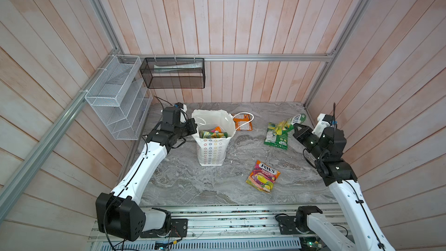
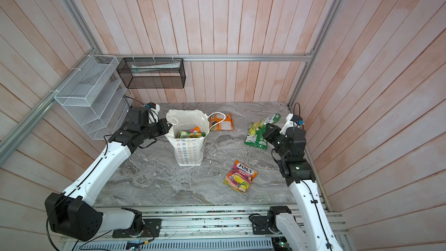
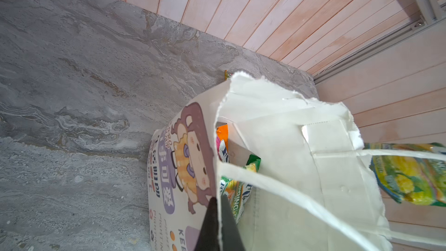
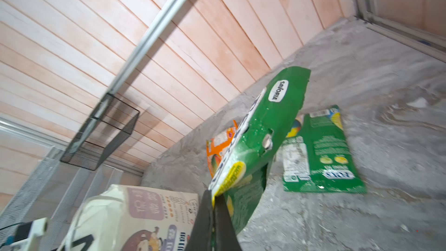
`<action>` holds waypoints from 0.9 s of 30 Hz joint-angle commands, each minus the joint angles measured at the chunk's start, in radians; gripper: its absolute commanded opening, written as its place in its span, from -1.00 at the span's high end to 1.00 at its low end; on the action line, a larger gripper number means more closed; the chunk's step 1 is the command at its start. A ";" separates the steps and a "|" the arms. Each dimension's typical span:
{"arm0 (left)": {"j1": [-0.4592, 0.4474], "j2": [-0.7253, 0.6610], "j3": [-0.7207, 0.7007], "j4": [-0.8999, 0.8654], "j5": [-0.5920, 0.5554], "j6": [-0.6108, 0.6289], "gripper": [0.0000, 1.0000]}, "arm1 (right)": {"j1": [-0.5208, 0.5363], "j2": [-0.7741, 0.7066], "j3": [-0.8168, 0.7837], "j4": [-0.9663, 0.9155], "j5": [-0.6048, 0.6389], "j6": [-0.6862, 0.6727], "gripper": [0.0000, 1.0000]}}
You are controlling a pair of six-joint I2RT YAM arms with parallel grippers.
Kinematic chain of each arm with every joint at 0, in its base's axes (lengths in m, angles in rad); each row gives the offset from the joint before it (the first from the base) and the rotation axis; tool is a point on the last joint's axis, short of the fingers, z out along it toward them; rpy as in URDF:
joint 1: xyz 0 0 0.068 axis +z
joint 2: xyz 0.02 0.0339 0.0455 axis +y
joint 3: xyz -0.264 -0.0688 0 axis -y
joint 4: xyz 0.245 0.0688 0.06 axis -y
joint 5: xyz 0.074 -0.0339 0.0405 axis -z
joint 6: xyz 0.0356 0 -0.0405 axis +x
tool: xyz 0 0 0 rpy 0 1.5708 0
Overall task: Place the snacks into the paper bag
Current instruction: Place the snack in the paper bag.
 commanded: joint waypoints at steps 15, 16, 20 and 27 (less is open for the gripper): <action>0.008 -0.038 -0.008 0.100 0.018 0.006 1.00 | 0.670 0.358 0.534 0.115 0.304 -0.323 1.00; 0.008 -0.039 -0.008 0.101 0.018 0.006 1.00 | 0.687 0.386 0.544 0.123 0.302 -0.335 1.00; 0.008 -0.041 -0.012 0.102 0.015 0.007 1.00 | 0.731 0.472 0.541 0.180 0.272 -0.338 1.00; 0.007 -0.039 -0.013 0.105 0.016 0.005 1.00 | 0.824 0.561 0.661 0.148 0.334 -0.433 1.00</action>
